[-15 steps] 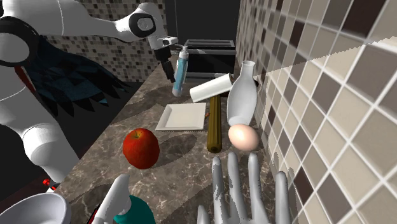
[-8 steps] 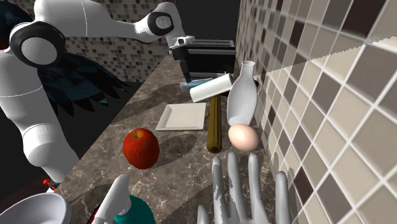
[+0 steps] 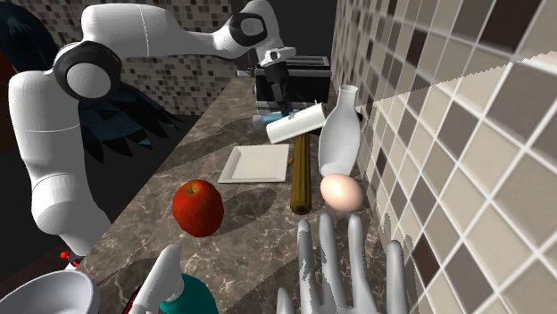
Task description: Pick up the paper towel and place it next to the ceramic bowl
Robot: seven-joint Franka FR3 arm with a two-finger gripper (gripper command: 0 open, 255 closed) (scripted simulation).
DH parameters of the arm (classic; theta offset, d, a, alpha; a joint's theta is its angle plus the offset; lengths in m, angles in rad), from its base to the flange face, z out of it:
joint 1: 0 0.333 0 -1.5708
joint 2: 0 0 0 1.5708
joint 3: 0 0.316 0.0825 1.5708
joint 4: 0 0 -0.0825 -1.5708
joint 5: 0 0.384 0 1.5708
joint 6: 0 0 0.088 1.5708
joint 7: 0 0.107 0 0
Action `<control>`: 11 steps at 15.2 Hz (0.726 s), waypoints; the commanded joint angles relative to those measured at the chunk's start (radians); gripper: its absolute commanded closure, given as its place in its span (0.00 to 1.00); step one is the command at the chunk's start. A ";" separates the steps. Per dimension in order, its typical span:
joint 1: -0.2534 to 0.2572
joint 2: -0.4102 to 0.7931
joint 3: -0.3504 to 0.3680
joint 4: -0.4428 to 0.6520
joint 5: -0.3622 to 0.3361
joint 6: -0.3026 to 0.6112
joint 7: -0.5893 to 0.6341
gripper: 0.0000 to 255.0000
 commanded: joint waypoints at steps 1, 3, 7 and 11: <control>-0.007 0.001 -0.005 -0.017 -0.003 0.020 0.007 0.00; -0.013 0.001 -0.008 -0.042 -0.003 0.046 0.010 0.00; -0.020 0.001 -0.011 -0.073 -0.005 0.079 0.013 0.00; -0.020 0.001 -0.011 -0.073 -0.005 0.079 0.013 0.00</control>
